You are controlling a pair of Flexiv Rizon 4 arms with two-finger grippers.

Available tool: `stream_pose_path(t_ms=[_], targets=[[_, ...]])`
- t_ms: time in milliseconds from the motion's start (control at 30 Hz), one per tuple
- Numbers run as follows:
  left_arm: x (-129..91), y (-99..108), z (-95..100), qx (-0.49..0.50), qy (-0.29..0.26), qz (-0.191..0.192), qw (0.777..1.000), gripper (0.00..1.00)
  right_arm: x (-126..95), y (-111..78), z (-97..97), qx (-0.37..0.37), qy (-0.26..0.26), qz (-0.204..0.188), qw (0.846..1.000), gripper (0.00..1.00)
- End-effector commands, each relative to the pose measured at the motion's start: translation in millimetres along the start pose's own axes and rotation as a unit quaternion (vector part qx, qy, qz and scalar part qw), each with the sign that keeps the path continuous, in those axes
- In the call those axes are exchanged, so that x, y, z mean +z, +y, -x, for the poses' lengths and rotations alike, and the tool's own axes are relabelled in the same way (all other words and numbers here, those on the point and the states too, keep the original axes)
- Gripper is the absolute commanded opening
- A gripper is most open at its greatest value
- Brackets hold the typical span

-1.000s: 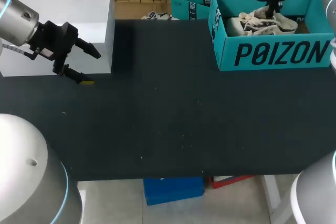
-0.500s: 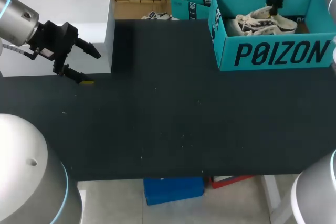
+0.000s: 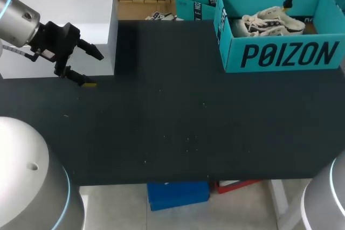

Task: Take the shoe out of the shoebox, open the shoe tongue, remove and reinsert the insole, then place the shoe into the shoebox

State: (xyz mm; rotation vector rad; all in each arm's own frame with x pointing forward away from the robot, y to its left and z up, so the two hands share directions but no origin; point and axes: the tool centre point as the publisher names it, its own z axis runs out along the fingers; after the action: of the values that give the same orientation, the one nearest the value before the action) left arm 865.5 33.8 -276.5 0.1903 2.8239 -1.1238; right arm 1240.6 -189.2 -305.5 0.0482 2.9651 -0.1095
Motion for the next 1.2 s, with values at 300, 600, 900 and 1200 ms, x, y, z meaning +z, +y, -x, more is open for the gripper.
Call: stream_pose_path(t_ms=[300,600,900,1200], targets=[[0,0,-0.9,0.0,-0.001,0.002,1.0,1.0,-97,38.1,-54.1,0.01,-0.044,0.014,0.999,0.02],[0,0,-0.9,0.0,-0.001,0.002,1.0,1.0,-147,88.3,-99.7,0.007,-0.071,0.059,0.996,0.02],[0,0,-0.9,0.0,-0.001,0.002,1.0,1.0,-186,121.6,-144.1,0.07,-0.086,0.144,0.983,1.0],[0,0,-0.9,0.0,-0.001,0.002,1.0,1.0,-181,131.6,-192.3,0.141,-0.022,0.134,0.981,1.0]])
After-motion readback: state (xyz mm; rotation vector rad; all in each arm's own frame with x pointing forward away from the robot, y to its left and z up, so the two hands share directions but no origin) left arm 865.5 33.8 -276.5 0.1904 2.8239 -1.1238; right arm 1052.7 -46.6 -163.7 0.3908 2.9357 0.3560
